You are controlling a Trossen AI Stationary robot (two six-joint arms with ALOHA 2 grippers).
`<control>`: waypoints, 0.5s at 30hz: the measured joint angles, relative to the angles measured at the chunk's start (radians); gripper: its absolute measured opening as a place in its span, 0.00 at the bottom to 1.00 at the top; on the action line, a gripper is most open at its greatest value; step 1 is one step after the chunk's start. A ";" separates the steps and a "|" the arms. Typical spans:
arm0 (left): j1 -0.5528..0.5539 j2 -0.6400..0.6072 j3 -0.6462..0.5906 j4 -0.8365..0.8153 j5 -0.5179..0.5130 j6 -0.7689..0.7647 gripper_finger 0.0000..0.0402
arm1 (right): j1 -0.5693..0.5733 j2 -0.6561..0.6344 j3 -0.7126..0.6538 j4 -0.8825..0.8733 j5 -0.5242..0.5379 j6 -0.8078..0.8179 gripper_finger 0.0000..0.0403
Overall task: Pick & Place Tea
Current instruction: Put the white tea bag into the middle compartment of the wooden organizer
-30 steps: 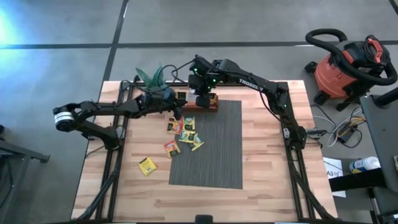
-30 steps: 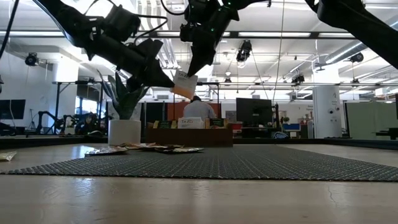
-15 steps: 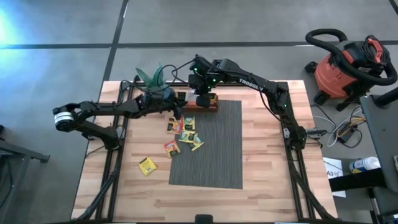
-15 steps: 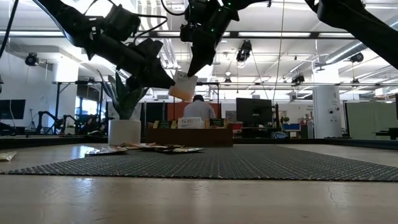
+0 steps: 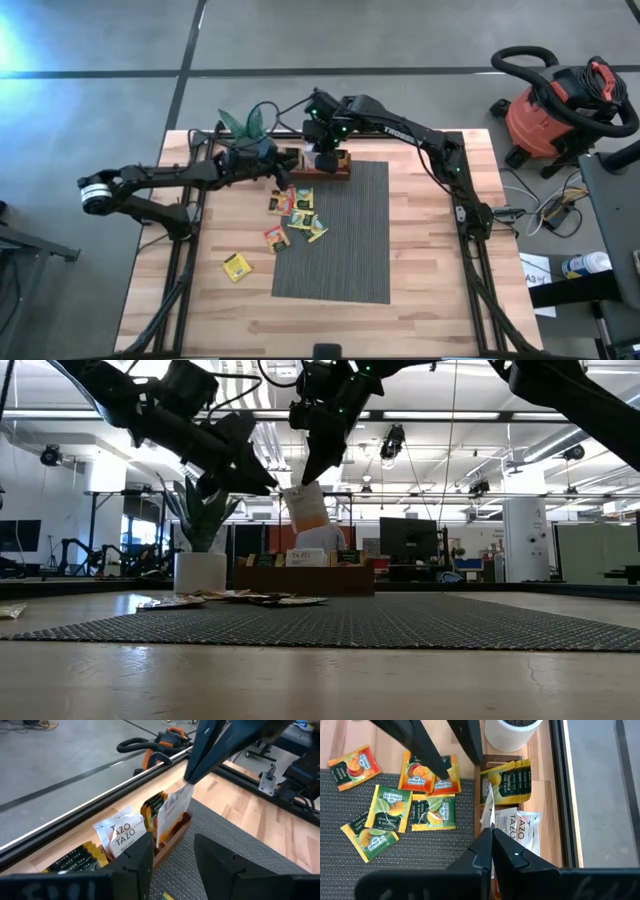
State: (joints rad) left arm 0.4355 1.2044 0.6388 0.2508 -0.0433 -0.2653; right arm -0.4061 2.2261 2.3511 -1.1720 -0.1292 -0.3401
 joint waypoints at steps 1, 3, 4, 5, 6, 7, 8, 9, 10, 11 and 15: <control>0.000 -0.015 0.000 -0.015 0.000 -0.001 0.34 | 0.000 0.006 -0.001 0.001 -0.001 0.000 0.02; 0.000 -0.044 0.000 -0.036 0.000 -0.001 0.34 | -0.003 0.017 -0.005 0.002 -0.002 0.000 0.02; 0.000 -0.058 0.000 -0.049 -0.001 -0.001 0.34 | -0.003 0.025 -0.008 0.005 -0.002 -0.002 0.02; 0.000 -0.071 0.000 -0.057 -0.002 -0.002 0.34 | -0.003 0.032 -0.009 0.012 -0.002 -0.003 0.02; 0.000 -0.084 0.000 -0.068 -0.004 -0.001 0.34 | -0.005 0.036 -0.010 0.019 -0.002 -0.003 0.02; 0.000 -0.095 0.000 -0.081 -0.009 -0.001 0.34 | -0.007 0.040 -0.014 0.023 -0.003 -0.003 0.02; 0.000 -0.104 0.000 -0.091 -0.012 -0.001 0.34 | -0.007 0.045 -0.016 0.034 -0.003 -0.003 0.02; 0.000 -0.113 0.000 -0.100 -0.012 -0.002 0.34 | -0.009 0.048 -0.017 0.052 -0.004 -0.002 0.02; 0.000 -0.122 0.000 -0.113 -0.012 -0.002 0.34 | -0.011 0.049 -0.018 0.059 -0.006 0.000 0.02; 0.000 -0.127 0.000 -0.122 -0.013 -0.004 0.34 | -0.014 0.050 -0.019 0.059 -0.008 0.000 0.02; 0.000 -0.137 -0.002 -0.157 -0.012 -0.020 0.34 | -0.028 0.053 -0.033 0.082 -0.055 0.038 0.02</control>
State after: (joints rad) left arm 0.4358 1.0676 0.6369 0.0936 -0.0554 -0.2856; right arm -0.4339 2.2793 2.3177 -1.0898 -0.1847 -0.3025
